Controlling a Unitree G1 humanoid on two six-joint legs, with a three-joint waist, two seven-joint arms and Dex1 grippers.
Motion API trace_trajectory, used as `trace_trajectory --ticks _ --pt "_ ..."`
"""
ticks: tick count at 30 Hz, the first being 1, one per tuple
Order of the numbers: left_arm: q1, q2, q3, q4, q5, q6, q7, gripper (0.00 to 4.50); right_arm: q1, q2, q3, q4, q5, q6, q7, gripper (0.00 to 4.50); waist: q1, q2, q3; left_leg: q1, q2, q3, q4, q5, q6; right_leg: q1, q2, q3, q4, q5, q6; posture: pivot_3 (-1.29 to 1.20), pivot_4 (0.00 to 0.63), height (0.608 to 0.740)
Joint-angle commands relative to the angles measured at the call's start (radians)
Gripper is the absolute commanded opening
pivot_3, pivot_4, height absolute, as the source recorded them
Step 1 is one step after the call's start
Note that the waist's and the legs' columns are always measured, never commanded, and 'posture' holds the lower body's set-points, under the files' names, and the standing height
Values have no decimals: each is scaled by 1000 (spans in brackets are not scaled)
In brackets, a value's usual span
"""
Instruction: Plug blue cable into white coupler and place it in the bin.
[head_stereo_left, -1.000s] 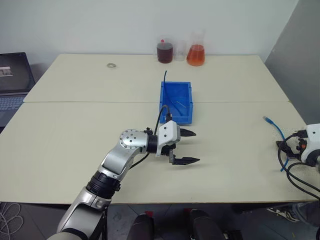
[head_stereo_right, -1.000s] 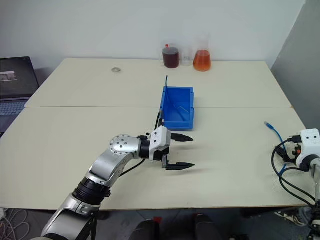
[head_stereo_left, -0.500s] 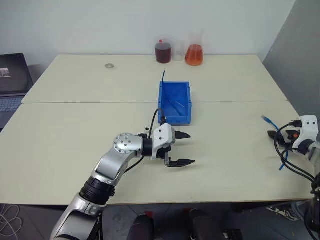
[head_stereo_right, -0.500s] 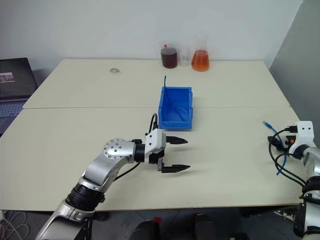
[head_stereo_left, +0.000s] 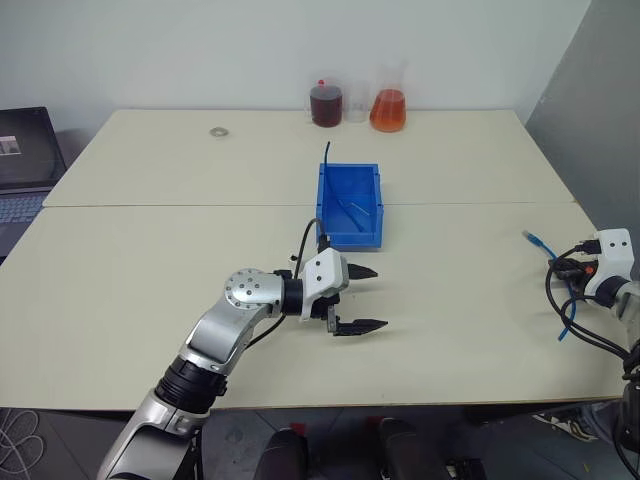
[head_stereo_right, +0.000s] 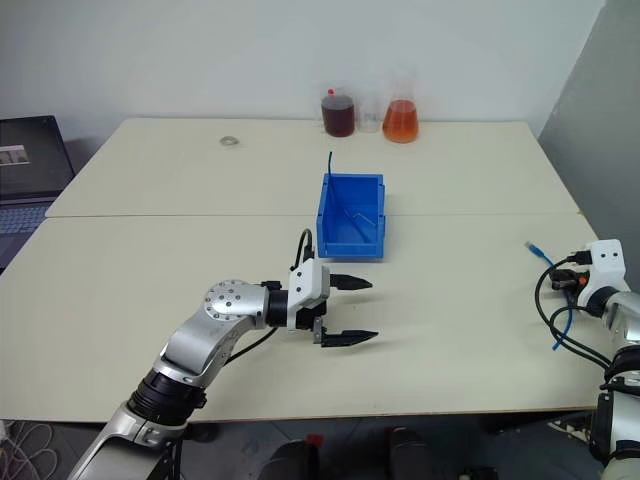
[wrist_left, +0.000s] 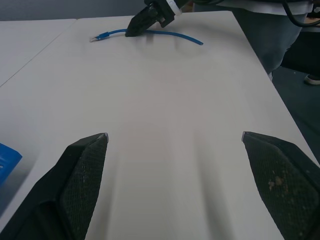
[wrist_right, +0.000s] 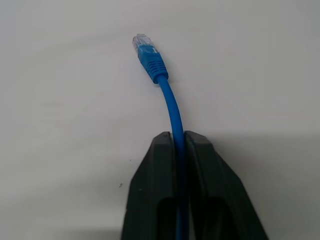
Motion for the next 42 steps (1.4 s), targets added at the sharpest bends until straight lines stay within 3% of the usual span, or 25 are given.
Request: trace_trajectory --ticks 1,5,10,16,22,27,36,42 --pt "9 10 31 -61 -7 12 25 4500 13 -14 5 -44 14 2 43 31 0 0 0 0 0 0 0 0 0 0 0 0 0 0 0 0 150 740" --pt "102 58 86 -174 -20 73 86 4500 136 -23 76 -297 -4 -12 151 31 -3 1 0 0 1 0 0 0 0 0 0 0 0 0 0 0 150 740" --pt "228 93 178 -307 -9 126 207 4500 306 4 146 -748 92 142 267 31 -2 1 0 0 1 -2 0 0 0 0 0 -1 2 0 0 0 150 740" --pt "367 104 270 -418 -14 190 328 4500 302 72 292 -994 133 233 316 31 0 1 0 2 1 -2 1 0 0 0 0 -1 5 -1 2 0 150 740" --pt "545 55 367 -535 -36 253 460 4500 216 201 428 -1015 89 236 281 31 0 1 0 2 2 -3 1 0 0 -1 1 -2 5 -1 0 0 150 740" --pt "685 24 378 -561 -10 218 515 4500 159 274 514 -1002 64 225 289 31 8 0 0 1 1 -3 1 0 0 -1 0 -2 5 -1 0 0 150 740" --pt "796 35 404 -579 -19 177 520 4500 104 306 662 -918 -33 88 372 31 18 0 0 2 2 -2 0 0 0 -2 1 -3 5 -1 -2 0 150 740" --pt "882 42 398 -597 -12 156 518 4500 90 315 694 -850 -59 35 406 31 19 0 0 2 2 -2 0 0 0 -1 0 -3 5 -2 -2 0 150 740"
